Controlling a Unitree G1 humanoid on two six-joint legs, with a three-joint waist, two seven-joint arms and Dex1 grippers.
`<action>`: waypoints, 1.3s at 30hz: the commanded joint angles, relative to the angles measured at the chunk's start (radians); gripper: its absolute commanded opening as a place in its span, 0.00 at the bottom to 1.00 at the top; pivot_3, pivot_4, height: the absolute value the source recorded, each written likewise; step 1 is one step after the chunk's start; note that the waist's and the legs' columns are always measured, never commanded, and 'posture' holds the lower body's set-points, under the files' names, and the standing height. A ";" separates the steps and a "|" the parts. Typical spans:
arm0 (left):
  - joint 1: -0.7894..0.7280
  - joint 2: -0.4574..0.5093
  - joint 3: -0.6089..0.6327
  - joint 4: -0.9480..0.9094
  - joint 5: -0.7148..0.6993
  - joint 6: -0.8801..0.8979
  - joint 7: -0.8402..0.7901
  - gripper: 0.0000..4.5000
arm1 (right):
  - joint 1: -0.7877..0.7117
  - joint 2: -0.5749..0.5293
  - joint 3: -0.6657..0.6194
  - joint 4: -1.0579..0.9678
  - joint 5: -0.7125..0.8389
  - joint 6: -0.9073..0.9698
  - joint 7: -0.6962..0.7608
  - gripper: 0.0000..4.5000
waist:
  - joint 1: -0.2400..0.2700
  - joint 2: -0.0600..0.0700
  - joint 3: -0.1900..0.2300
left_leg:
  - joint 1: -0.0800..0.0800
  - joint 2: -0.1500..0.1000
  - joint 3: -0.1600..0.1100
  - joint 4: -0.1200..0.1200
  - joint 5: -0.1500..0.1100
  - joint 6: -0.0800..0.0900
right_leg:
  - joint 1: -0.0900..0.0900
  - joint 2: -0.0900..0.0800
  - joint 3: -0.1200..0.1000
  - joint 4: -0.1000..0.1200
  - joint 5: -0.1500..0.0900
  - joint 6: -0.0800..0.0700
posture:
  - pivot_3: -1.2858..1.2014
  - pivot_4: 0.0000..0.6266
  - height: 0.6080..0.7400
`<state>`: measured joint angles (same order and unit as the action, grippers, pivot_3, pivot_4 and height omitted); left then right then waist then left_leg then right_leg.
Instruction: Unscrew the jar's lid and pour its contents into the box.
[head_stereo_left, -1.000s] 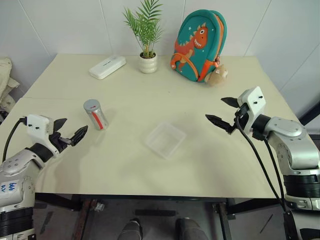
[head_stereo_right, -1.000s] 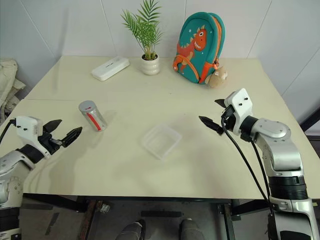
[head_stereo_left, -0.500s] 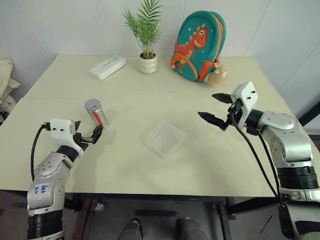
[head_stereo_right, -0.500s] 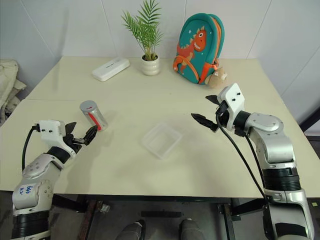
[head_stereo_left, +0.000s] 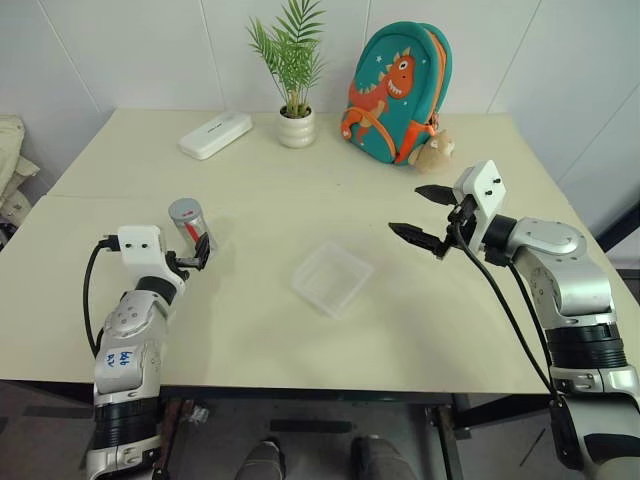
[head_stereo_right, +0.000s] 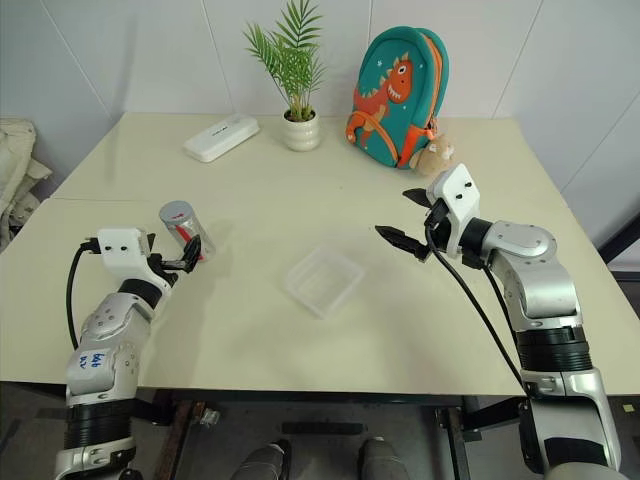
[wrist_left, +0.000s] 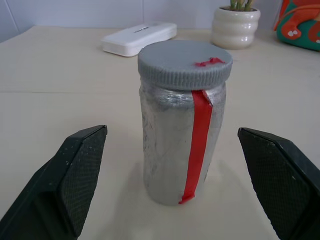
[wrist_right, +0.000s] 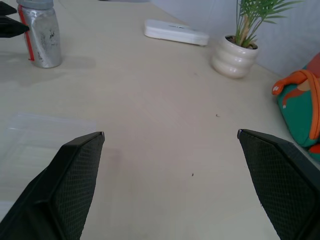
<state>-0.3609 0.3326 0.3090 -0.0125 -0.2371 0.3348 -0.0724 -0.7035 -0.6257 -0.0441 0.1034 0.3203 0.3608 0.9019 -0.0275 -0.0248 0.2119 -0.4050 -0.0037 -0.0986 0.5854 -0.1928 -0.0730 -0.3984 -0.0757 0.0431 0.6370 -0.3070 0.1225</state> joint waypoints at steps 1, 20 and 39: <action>-0.031 0.007 0.006 0.020 0.022 -0.051 0.012 0.99 | 0.003 -0.013 -0.009 -0.058 0.022 0.015 0.017 1.00 | 0.000 0.000 0.000 | 0.000 0.000 0.000 0.000 0.000 0.000 | 0.000 0.000 0.000 0.000 0.000 0.000 | 0.52 0.24 1.00; -0.208 0.028 -0.019 0.329 0.068 -0.258 -0.023 0.87 | -0.013 -0.021 -0.014 -0.058 0.003 0.025 0.013 1.00 | 0.000 0.000 0.000 | -0.001 0.000 0.000 0.001 0.000 0.000 | 0.000 0.000 0.000 -0.001 0.002 0.002 | 0.52 0.24 1.00; -0.205 0.152 -0.063 0.161 -0.051 -0.116 -0.332 0.57 | 0.018 -0.032 -0.049 -0.245 0.167 0.167 0.048 1.00 | 0.000 0.000 0.000 | -0.001 0.000 0.000 0.001 -0.001 0.001 | 0.001 0.000 0.000 -0.002 0.002 0.003 | 0.52 0.24 1.00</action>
<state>-0.5677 0.4698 0.2529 0.2093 -0.2592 0.2104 -0.3526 -0.6866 -0.6571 -0.0542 -0.0902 0.4532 0.5245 0.9506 -0.0270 -0.0250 0.2120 -0.4064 -0.0041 -0.0986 0.5859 -0.1935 -0.0719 -0.3978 -0.0757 0.0434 0.6340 -0.3048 0.1251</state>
